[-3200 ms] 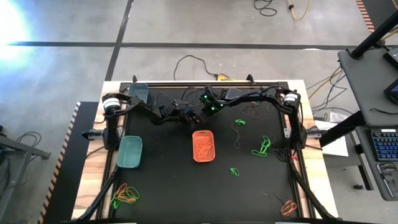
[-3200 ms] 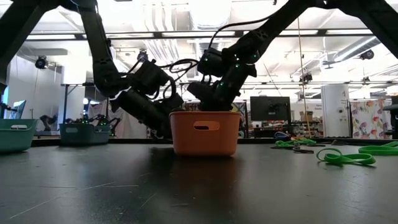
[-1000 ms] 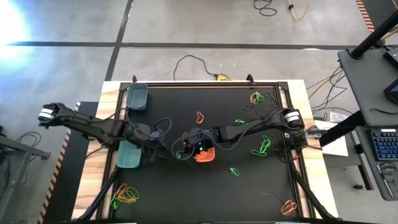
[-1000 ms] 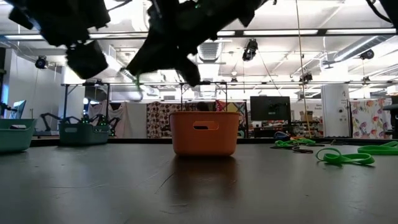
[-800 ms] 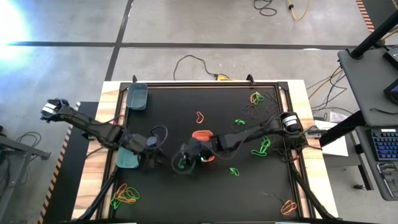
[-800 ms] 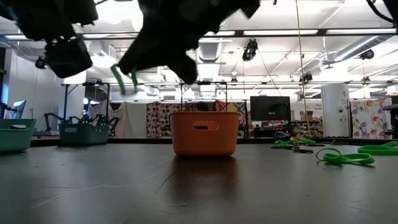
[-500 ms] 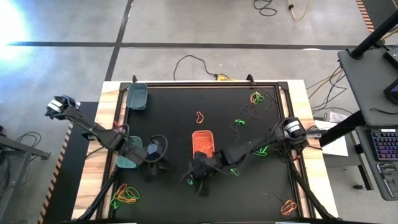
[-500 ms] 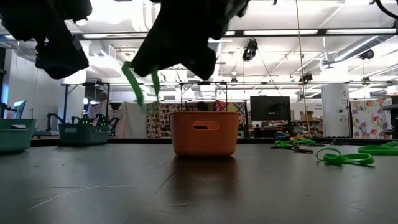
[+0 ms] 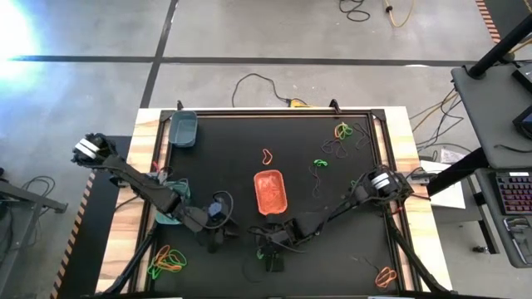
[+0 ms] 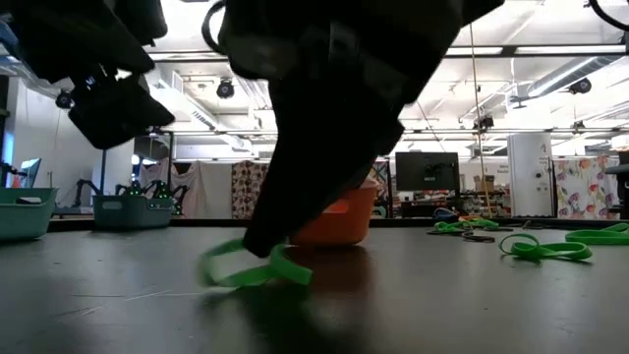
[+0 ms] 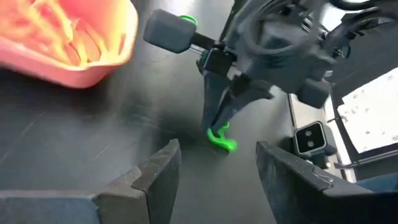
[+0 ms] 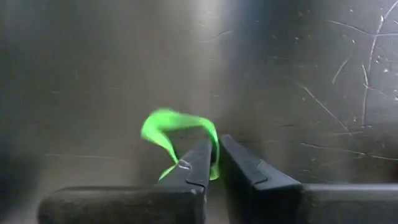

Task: Sort rubber bands into baskets
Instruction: Put the green rubber band into the light sea green bin

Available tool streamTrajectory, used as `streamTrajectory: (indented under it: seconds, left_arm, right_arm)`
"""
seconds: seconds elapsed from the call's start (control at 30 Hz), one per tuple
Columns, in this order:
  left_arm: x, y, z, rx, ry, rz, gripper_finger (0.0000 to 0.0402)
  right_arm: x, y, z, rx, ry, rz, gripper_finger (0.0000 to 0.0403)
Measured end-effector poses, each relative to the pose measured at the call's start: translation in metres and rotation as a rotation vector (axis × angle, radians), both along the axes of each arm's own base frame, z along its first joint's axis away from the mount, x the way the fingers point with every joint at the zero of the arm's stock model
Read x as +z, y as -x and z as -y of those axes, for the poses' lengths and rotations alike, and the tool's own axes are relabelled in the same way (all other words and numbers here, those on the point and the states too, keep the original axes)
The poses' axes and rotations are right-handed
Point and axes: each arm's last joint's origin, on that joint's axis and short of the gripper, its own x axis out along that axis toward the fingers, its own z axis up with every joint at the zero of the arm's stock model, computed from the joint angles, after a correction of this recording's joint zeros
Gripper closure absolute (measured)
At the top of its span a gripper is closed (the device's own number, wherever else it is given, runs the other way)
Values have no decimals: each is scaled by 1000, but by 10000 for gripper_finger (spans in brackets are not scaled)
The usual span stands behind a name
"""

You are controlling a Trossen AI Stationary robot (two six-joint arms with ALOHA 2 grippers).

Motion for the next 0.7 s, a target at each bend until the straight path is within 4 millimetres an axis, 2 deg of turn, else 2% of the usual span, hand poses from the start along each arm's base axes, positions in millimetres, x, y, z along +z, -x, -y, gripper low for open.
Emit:
streamTrajectory:
  seconds: [0.2, 0.3, 0.5, 0.7]
  left_arm:
    - [-18, -12, 7, -2, -9, 10, 208]
    - [-26, -16, 10, -2, -12, 4, 208]
    - [-25, -39, 24, -53, -100, 19, 208]
    - [-35, -73, 47, -111, -158, -30, 208]
  right_arm:
    - [12, 3, 2, 1, 1, -2, 312]
    - [25, 8, 4, 1, 1, -2, 280]
    - [64, 24, 8, 2, 18, 13, 239]
    - [103, 55, 13, -41, 119, -19, 221]
